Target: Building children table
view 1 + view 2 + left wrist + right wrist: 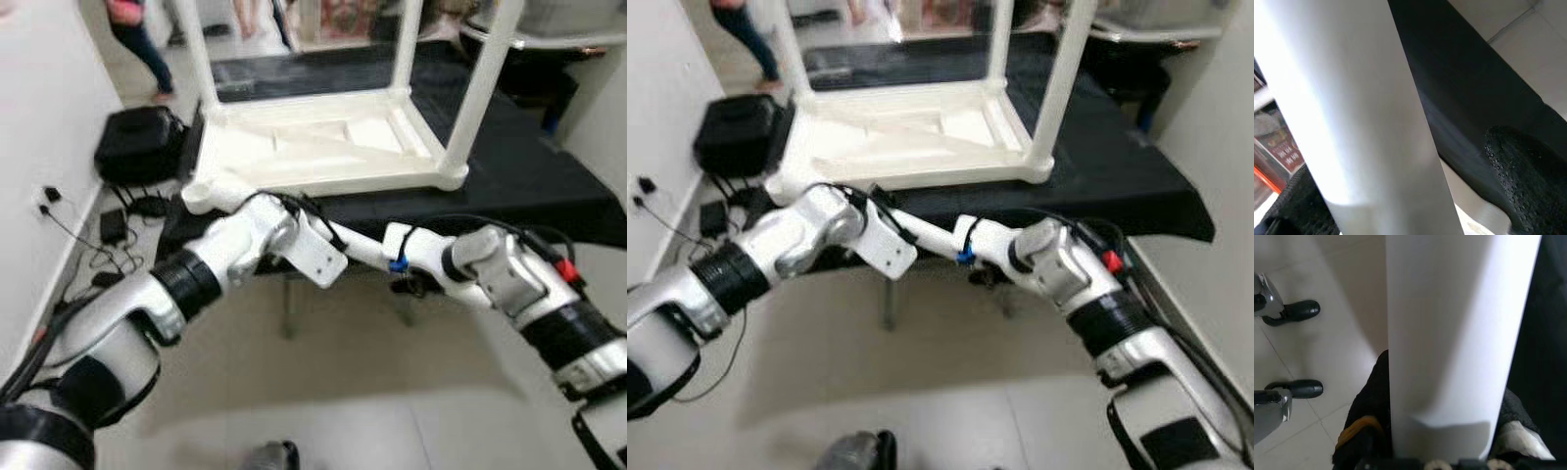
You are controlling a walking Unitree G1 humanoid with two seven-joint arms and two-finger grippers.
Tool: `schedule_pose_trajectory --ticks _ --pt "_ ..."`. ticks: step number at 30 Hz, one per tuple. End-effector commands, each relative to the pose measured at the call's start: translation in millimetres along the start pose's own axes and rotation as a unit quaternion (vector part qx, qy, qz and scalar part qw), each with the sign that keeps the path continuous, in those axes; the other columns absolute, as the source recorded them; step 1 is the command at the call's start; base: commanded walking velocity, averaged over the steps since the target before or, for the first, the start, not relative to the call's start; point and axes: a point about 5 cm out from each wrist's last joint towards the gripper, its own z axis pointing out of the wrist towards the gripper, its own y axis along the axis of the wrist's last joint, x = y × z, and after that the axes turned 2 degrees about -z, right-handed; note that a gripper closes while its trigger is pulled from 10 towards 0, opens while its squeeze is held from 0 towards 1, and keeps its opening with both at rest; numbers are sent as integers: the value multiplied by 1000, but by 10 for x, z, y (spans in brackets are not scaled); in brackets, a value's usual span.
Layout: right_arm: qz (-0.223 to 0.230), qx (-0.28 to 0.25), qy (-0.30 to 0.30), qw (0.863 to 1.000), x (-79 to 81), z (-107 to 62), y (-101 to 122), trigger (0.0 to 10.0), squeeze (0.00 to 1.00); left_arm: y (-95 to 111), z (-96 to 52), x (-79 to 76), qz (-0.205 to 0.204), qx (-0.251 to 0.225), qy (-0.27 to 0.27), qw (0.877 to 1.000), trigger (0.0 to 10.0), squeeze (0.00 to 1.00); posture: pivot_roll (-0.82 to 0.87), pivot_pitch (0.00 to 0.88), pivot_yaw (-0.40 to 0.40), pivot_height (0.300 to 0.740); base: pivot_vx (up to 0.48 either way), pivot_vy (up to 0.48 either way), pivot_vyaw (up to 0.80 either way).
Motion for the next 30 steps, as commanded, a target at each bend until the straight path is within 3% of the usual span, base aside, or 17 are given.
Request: schedule_pose_trajectory --ticks 1,4,5,21,22,23,24,25,26,27,30 --pt "-33 -65 -9 997 -80 -134 249 0 0 -174 108 -337 -12 40 -72 996 10000 0 153 167 -5 740 0 0 0" --pt "-32 -65 -12 997 -85 -136 253 0 0 -199 133 -354 -14 45 -72 996 10000 0 150 167 -1 740 0 0 0" --pt "-31 -65 -14 997 -89 -136 255 0 0 -202 148 -352 -21 44 -70 996 0 0 151 168 -3 740 0 0 0" --pt "-29 -67 -25 997 -103 -105 284 0 0 -138 197 -324 -40 36 -64 996 0 0 152 167 -2 740 0 0 0" --pt "-28 -67 -27 997 -105 -103 288 3059 0 -136 202 -318 -40 39 -59 997 0 0 151 167 -3 740 0 0 0" --pt "-28 -67 -27 997 -105 -103 288 3059 0 -136 202 -318 -40 39 -59 997 0 0 151 167 -3 740 0 0 0" --pt "-27 -72 -35 996 -122 -105 308 10000 0 -130 203 -313 -39 39 -57 997 10000 0 152 166 -4 740 0 0 0" --pt "-26 -77 -51 995 -162 -114 332 10000 851 -121 200 -307 -36 37 -56 997 10000 0 153 167 -3 740 0 0 0" --pt "-26 -77 -51 995 -162 -114 332 10000 851 -121 200 -307 -36 37 -56 997 10000 0 153 167 -3 740 0 0 0" --pt "-25 -82 -62 994 -192 -126 350 10000 1000 -114 197 -304 -34 35 -56 997 10000 0 153 167 -3 740 0 0 0" --pt "-24 -96 -79 992 -256 -170 394 10000 1000 -118 190 -304 -32 34 -55 997 10000 0 153 163 -3 740 0 0 0"
